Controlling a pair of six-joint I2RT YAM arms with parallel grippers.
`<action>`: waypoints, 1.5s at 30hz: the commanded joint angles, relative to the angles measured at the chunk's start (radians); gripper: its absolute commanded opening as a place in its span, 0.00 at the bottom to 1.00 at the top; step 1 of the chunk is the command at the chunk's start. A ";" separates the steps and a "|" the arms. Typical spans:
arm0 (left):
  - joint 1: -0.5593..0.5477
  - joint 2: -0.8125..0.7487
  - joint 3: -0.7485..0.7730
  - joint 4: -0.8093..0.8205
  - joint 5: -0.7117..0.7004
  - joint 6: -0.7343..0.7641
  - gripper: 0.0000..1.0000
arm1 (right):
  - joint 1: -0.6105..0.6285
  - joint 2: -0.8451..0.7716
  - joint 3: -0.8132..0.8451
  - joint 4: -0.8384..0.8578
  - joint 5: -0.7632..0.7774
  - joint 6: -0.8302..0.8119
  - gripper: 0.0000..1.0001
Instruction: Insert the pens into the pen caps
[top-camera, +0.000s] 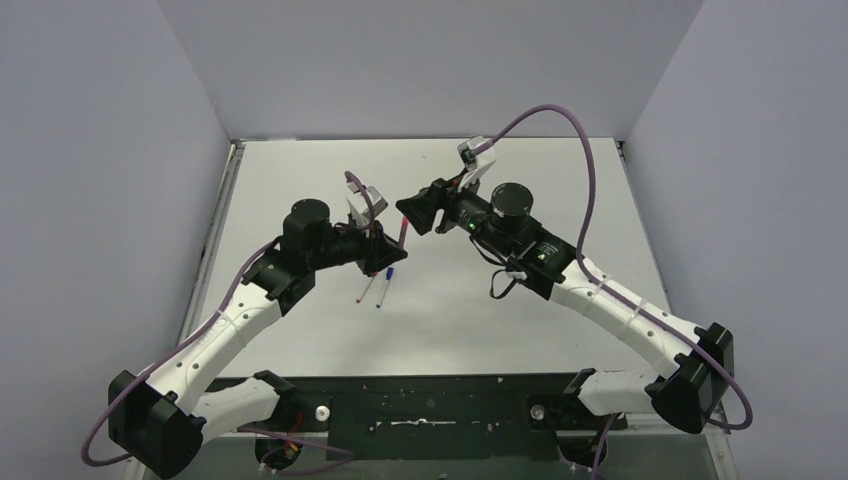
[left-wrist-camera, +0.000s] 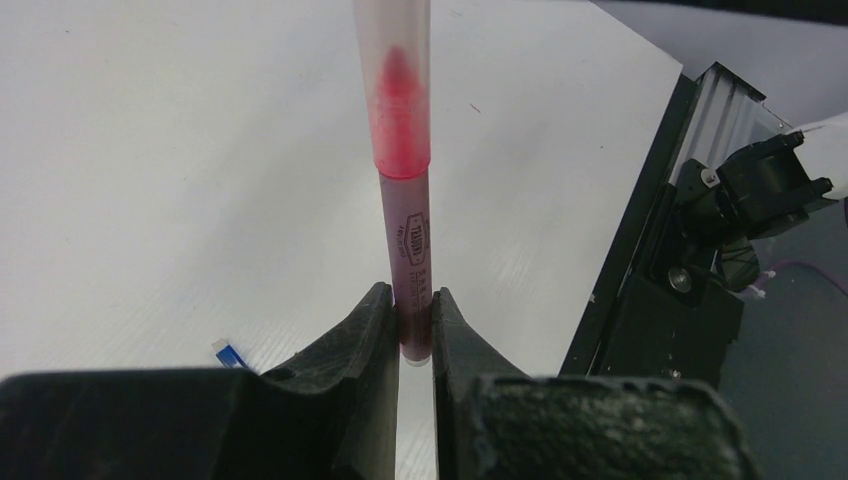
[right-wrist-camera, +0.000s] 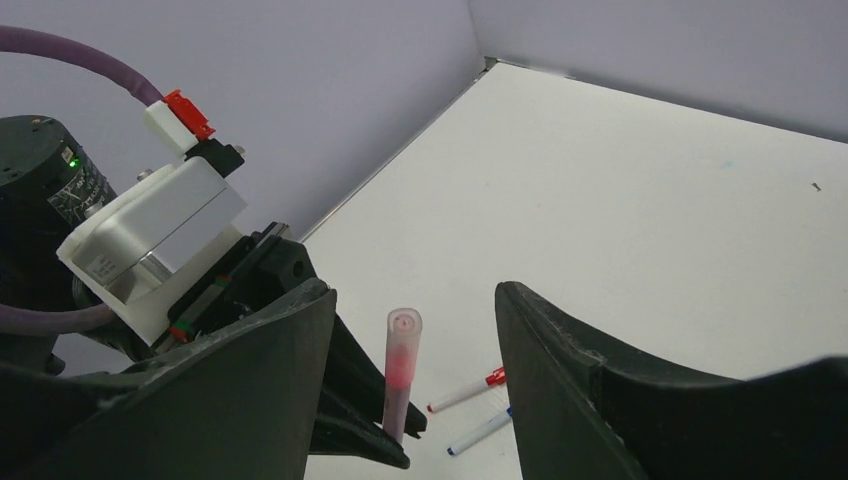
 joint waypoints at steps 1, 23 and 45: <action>-0.005 -0.022 0.002 0.011 0.044 0.021 0.00 | -0.003 0.041 0.061 0.074 -0.074 -0.021 0.59; 0.000 -0.019 0.025 0.008 0.026 0.035 0.00 | -0.004 0.091 0.074 0.043 -0.116 -0.008 0.00; 0.012 0.027 0.184 -0.056 -0.017 0.108 0.00 | 0.053 0.053 -0.123 0.063 -0.096 0.052 0.00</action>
